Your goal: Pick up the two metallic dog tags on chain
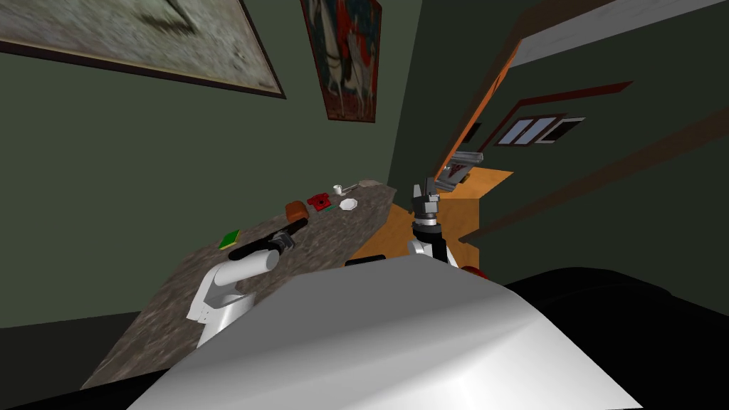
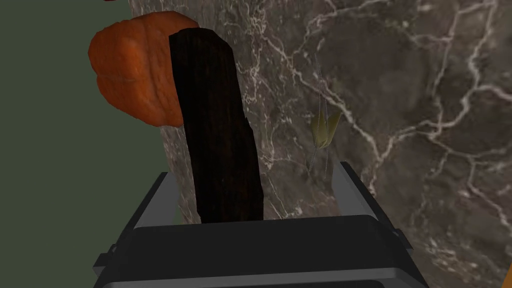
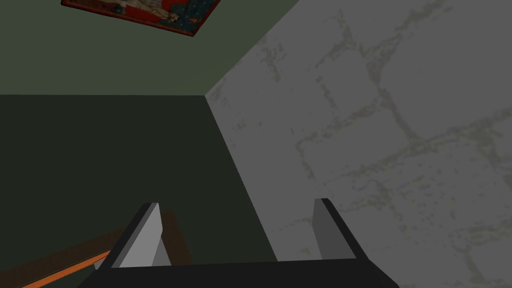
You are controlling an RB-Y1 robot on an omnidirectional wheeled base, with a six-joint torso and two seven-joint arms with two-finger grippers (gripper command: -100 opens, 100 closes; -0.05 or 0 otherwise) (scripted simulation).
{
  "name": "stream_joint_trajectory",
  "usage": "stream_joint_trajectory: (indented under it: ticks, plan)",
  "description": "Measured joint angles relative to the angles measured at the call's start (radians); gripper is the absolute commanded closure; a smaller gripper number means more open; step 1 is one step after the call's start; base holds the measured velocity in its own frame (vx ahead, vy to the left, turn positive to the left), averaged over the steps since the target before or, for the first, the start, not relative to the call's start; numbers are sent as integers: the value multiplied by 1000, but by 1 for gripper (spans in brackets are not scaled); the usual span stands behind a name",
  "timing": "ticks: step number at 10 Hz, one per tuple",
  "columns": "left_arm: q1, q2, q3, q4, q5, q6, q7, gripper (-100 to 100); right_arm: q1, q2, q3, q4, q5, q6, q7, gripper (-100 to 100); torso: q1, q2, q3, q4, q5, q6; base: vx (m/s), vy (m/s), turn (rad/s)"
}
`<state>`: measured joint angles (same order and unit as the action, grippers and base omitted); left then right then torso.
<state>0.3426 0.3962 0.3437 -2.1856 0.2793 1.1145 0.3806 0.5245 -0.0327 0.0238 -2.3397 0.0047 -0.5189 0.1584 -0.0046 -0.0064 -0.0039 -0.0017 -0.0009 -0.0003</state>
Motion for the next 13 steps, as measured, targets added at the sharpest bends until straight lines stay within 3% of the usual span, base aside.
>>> stream_joint_trajectory:
  ticks: [4,5,6,12,13]
  plan:
    - [11,-5,10,53,25,80,2,-100,0,0,0,0,0,0,0,0,3,3,1,1,0,0,56,-29,-10]
    - [12,-4,11,54,27,85,2,0,0,0,0,0,0,0,0,0,4,4,3,1,1,0,0,0,0]
    - [12,-5,11,54,27,85,2,-100,0,0,0,0,0,0,0,0,4,6,3,1,1,0,-11,1,-39]
    - [-68,-3,9,186,-1,38,-3,-100,0,0,0,0,0,0,0,0,5,9,5,2,1,0,-28,7,-43]
    - [-69,-3,9,188,-1,37,-3,100,0,0,0,0,0,0,0,0,5,8,5,2,1,0,0,0,0]
